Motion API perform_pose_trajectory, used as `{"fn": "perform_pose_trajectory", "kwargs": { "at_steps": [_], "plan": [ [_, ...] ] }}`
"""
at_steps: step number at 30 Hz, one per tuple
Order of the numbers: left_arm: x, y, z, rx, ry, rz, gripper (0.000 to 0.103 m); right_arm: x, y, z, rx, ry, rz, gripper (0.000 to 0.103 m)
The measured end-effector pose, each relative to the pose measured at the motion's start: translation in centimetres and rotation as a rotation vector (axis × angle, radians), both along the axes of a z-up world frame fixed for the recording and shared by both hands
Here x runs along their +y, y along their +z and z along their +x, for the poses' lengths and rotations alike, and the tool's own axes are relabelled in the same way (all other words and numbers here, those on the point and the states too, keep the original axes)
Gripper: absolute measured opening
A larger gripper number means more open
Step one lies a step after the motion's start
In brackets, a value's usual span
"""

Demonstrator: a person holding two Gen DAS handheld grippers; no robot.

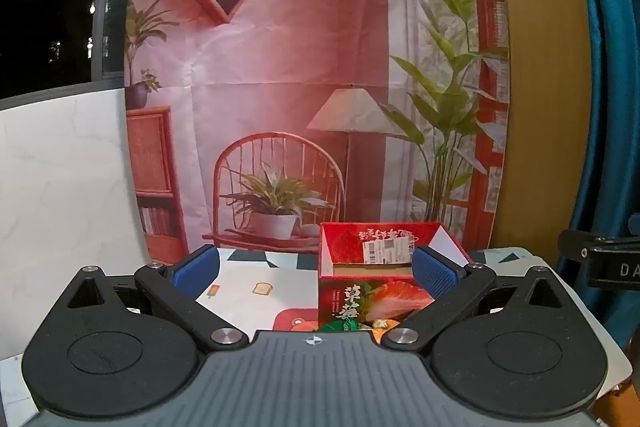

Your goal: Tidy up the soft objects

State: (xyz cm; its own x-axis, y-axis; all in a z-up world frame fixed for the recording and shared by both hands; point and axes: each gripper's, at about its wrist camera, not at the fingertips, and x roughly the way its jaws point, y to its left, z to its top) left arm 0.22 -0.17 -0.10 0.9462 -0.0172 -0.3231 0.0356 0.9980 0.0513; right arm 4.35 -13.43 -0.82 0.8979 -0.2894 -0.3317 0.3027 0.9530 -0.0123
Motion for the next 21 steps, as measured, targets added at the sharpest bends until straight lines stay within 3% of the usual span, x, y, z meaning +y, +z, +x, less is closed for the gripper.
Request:
{"fn": "perform_pose_trajectory", "kwargs": {
  "at_steps": [21],
  "plan": [
    [0.0,0.1,-0.1,-0.008,0.010,0.004,0.103,-0.6,-0.2,-0.2,-0.013,0.004,0.003,0.103]
  ]
}}
